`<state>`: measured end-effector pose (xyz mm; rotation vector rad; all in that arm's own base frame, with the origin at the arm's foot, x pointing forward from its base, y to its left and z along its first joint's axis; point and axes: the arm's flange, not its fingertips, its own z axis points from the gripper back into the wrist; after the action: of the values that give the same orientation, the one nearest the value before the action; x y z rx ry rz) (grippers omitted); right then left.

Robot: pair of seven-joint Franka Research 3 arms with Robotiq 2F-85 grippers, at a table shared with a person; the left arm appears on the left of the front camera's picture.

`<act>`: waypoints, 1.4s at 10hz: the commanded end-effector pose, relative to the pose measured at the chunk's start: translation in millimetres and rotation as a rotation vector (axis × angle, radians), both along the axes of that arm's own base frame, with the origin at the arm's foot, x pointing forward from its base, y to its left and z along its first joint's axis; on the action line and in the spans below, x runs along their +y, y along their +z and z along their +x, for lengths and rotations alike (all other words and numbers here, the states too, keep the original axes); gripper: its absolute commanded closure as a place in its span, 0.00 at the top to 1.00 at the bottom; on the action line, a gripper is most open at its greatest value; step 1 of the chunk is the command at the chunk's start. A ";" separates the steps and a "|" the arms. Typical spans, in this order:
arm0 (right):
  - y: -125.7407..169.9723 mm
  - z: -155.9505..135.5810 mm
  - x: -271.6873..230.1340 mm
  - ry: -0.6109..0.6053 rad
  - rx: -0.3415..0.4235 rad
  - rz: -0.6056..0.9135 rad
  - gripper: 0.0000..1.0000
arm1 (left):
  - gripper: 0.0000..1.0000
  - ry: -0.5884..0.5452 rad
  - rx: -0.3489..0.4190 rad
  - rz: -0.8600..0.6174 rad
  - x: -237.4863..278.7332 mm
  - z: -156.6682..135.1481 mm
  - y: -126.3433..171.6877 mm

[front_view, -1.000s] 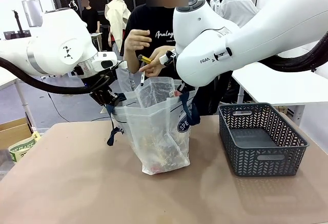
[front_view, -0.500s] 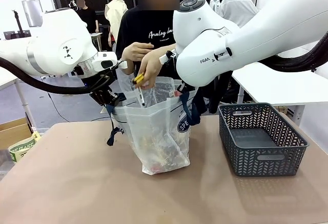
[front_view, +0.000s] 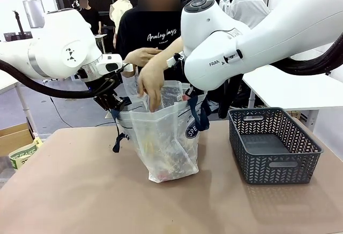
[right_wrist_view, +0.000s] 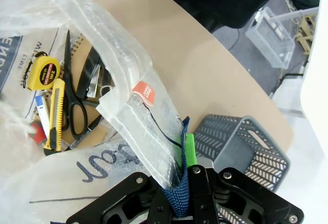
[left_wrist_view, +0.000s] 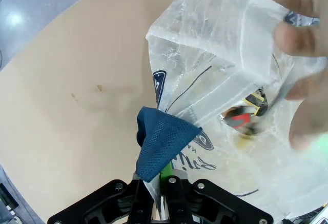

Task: Transfer purchased items from the store into the shopping bag.
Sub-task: Move the Reusable shopping bag to the right side of the table.

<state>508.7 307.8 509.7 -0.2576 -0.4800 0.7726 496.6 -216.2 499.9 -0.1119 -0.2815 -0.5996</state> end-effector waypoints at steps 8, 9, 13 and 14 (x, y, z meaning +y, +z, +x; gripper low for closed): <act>3.1 -0.4 -0.5 0.005 -0.006 -0.001 0.00 | 0.00 0.003 -0.003 0.000 1.1 0.2 1.2; 3.1 -0.4 -0.5 0.005 -0.006 -0.001 0.00 | 0.00 0.003 -0.003 0.000 1.1 0.2 1.2; 3.1 -0.4 -0.5 0.005 -0.006 -0.001 0.00 | 0.00 0.003 -0.003 0.000 1.1 0.2 1.2; 3.1 -0.4 -0.5 0.005 -0.006 -0.001 0.00 | 0.00 0.003 -0.003 0.000 1.1 0.2 1.2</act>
<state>508.7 307.8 509.7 -0.2576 -0.4800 0.7726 496.6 -216.2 499.9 -0.1120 -0.2815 -0.5996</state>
